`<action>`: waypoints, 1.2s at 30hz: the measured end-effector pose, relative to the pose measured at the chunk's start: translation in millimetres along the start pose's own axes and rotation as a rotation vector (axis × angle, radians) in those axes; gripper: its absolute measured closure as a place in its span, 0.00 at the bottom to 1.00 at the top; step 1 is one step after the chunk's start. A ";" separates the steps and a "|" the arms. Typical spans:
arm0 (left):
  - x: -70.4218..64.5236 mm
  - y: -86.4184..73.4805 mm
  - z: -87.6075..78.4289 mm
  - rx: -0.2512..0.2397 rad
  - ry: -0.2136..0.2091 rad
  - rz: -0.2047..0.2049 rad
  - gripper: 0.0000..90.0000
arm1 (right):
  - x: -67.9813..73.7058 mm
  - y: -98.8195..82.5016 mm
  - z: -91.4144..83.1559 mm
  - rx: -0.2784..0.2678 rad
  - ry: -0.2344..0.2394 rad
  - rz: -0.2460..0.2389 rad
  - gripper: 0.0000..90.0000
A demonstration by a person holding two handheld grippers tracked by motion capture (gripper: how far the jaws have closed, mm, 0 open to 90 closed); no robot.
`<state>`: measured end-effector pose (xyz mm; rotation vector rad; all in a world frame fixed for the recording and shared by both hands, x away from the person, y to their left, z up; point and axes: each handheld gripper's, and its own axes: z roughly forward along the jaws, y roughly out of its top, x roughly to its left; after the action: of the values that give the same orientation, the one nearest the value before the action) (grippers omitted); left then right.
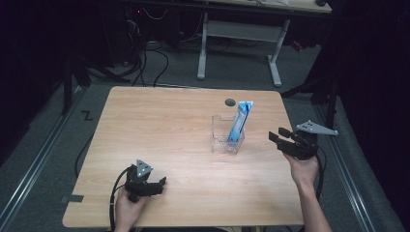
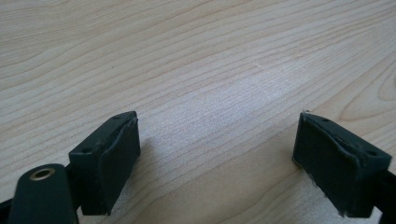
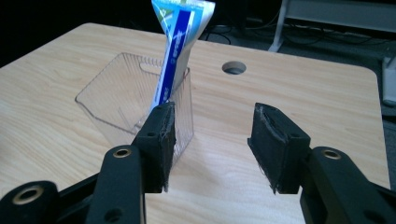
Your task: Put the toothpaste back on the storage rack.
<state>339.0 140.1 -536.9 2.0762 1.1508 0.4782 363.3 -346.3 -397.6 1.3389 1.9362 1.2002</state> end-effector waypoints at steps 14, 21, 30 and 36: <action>0.0 0.1 0.1 0.000 0.001 -0.001 0.17 | -6.0 -22.9 -26.2 0.000 0.015 0.031 0.56; 0.0 0.1 0.1 0.000 0.001 0.000 0.17 | -6.3 -40.9 -30.9 -0.023 0.002 0.032 0.54; 0.0 0.1 0.1 0.000 0.001 -0.001 0.17 | -6.7 -61.9 -26.8 -0.009 0.008 0.053 0.54; 0.0 0.1 0.1 0.000 0.001 -0.001 0.17 | -8.8 -73.7 -23.5 -0.003 0.009 0.076 0.54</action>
<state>339.1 140.0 -537.0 2.0755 1.1516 0.4790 313.0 -372.9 -450.7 1.4196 1.9045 1.2457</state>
